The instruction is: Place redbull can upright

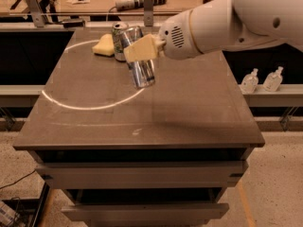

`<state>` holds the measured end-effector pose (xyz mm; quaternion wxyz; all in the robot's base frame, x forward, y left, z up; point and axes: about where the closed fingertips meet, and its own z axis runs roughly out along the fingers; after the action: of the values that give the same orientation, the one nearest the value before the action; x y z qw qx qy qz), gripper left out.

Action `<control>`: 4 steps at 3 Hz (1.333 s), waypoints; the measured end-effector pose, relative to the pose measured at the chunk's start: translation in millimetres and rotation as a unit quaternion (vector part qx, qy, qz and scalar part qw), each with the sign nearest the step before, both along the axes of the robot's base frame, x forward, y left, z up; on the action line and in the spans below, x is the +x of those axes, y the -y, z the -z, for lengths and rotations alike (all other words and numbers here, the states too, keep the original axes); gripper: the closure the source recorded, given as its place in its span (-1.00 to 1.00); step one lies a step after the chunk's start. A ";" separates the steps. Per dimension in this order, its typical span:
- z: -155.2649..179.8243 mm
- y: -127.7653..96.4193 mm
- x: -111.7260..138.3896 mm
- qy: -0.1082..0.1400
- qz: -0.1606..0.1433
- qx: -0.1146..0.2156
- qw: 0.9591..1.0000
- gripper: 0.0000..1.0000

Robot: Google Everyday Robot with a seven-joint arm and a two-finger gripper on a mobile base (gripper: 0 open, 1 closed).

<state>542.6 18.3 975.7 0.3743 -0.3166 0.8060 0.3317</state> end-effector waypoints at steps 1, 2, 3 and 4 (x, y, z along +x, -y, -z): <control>-18.7 7.2 -1.6 0.060 -0.005 0.076 0.995 1.00; -23.3 14.2 -9.7 0.137 -0.008 0.086 0.987 1.00; -22.0 15.4 -15.2 0.221 -0.009 0.065 0.973 1.00; -28.7 9.6 -18.6 0.263 -0.026 0.046 0.963 1.00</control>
Offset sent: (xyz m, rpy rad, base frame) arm -0.0256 -0.0235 0.0282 0.0418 -0.7494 0.1562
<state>524.1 8.6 1004.4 0.5782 -0.3962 0.6547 0.2830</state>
